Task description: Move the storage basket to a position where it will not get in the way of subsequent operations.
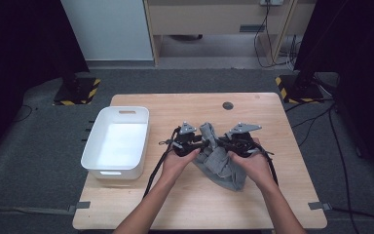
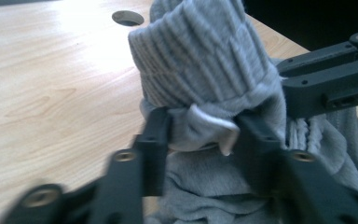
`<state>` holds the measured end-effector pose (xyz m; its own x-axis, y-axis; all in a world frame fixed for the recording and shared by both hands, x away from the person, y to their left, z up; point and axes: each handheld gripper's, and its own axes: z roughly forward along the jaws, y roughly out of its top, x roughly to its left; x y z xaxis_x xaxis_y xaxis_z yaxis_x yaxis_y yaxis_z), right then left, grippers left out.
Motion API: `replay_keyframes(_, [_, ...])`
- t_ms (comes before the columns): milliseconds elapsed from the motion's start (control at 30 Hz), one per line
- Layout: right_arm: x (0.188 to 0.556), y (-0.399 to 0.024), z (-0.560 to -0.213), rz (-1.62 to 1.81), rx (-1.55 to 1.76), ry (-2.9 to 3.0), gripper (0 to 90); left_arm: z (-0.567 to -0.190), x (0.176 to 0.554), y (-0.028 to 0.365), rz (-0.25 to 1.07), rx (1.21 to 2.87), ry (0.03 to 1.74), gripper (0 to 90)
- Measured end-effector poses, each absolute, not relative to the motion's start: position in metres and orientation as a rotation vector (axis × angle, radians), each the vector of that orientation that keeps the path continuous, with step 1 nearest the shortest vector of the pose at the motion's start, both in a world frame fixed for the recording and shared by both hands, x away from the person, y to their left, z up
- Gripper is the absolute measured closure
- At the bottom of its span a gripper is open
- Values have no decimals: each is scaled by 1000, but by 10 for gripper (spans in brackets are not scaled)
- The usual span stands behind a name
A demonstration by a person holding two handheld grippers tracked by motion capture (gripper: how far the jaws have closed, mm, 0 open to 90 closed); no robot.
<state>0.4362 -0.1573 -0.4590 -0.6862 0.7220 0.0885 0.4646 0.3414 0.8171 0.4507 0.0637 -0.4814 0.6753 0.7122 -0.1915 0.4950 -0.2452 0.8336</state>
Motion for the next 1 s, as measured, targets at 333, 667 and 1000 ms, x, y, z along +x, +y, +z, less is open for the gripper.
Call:
replay_keyframes(333, [435,-160,-457,1275,1058,2313,820,-477,443,61,337,1942,883,863])
replay_keyframes(667, [444,-178,-429,1164,1044,2212,826,-457,427,94,452,1927,888,866])
replay_keyframes(1000, [485,-176,-442,1069,1113,2232,826,-455,421,95,519,1999,848,866])
